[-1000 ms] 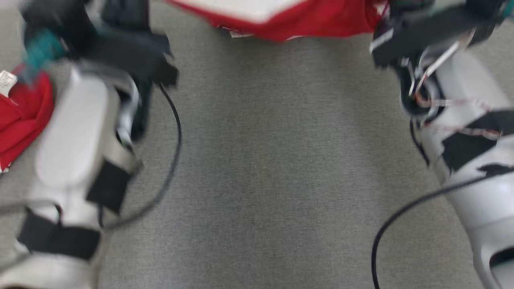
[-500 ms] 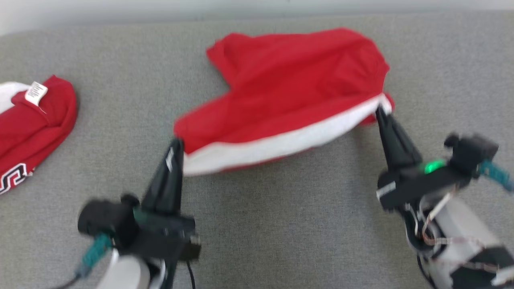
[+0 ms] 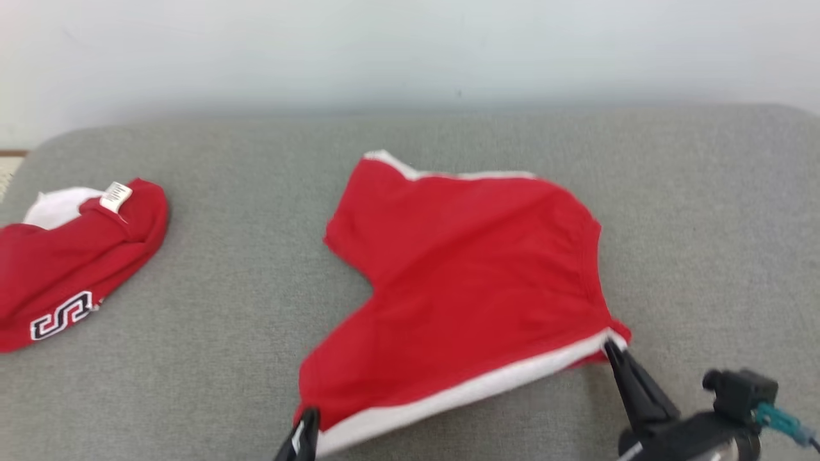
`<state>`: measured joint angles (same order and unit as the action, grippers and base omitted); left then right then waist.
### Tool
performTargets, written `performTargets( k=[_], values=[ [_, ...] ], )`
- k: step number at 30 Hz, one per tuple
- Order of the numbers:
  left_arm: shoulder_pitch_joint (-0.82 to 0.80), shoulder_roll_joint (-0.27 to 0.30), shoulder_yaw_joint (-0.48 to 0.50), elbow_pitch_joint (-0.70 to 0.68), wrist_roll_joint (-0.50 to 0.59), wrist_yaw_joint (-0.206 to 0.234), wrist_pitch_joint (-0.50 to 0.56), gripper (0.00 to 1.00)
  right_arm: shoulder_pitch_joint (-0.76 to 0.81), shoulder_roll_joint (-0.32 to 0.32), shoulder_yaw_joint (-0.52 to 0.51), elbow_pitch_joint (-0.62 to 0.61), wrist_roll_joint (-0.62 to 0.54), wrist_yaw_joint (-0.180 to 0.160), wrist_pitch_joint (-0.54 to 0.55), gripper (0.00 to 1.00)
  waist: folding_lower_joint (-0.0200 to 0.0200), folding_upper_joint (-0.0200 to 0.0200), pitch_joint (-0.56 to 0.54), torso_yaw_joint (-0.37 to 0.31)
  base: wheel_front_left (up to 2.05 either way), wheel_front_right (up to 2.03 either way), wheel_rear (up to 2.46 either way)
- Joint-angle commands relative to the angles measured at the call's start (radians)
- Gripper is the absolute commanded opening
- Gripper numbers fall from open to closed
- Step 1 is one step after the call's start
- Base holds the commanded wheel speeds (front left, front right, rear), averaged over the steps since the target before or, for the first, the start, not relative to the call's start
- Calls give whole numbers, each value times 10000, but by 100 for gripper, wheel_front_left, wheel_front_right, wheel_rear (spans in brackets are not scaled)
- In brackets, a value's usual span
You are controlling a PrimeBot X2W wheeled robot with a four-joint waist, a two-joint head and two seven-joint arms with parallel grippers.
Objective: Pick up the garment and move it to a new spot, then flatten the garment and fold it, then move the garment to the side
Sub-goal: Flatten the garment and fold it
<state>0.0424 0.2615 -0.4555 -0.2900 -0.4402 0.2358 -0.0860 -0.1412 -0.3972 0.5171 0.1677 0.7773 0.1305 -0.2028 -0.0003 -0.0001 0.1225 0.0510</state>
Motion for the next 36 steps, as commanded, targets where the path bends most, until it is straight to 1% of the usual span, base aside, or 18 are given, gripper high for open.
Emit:
performTargets(
  k=[1,4,7,13,17,22,25,28,29,31,32,36],
  values=[
    [286,43,-3,-84,-44,79,46,0,312,2,-111,-71,-87,4,114,0,3,1,-446,211,0,0,0],
    [802,104,-121,-247,-178,211,255,0,1041,-1,-523,-309,-250,4,518,0,3,1,-633,311,0,0,0],
    [1200,157,-286,-388,-387,198,512,0,1767,41,-948,-673,-455,4,1015,0,3,1,-747,321,0,0,0],
    [1652,277,-432,-696,-586,309,982,0,2945,400,-1791,-1570,-861,4,2109,0,3,1,-797,180,0,0,0],
    [1638,325,-333,-867,-688,358,1075,0,3315,646,-2159,-2160,-1139,4,2703,0,3,1,-716,82,0,0,0],
    [1230,389,-101,-991,-894,222,1114,0,3342,988,-2493,-2663,-1410,4,3186,0,3,1,-593,-15,0,0,0],
    [517,498,183,-1055,-924,14,1075,0,2982,1290,-2724,-3006,-1485,4,3424,0,3,1,-312,-139,0,0,0],
    [-323,595,295,-812,-905,-301,1147,0,2491,1557,-2885,-3093,-1531,4,3499,0,3,1,5,-282,0,0,0],
    [-666,738,356,-680,-726,-384,1186,0,2281,1634,-2924,-3078,-1570,4,3537,0,3,1,143,-352,0,0,0],
    [-1388,663,407,-362,-812,-629,1238,0,1799,1809,-2962,-3000,-1579,4,3564,0,3,1,425,-457,0,0,0],
    [-1798,726,453,-159,-756,-746,1249,0,1560,1842,-2974,-2934,-1636,4,3571,0,3,1,565,-507,0,0,0],
    [-3397,652,498,699,-956,-1324,1433,0,548,2006,-2914,-2536,-1738,4,3484,0,3,1,1108,-728,0,0,0]
  ],
)
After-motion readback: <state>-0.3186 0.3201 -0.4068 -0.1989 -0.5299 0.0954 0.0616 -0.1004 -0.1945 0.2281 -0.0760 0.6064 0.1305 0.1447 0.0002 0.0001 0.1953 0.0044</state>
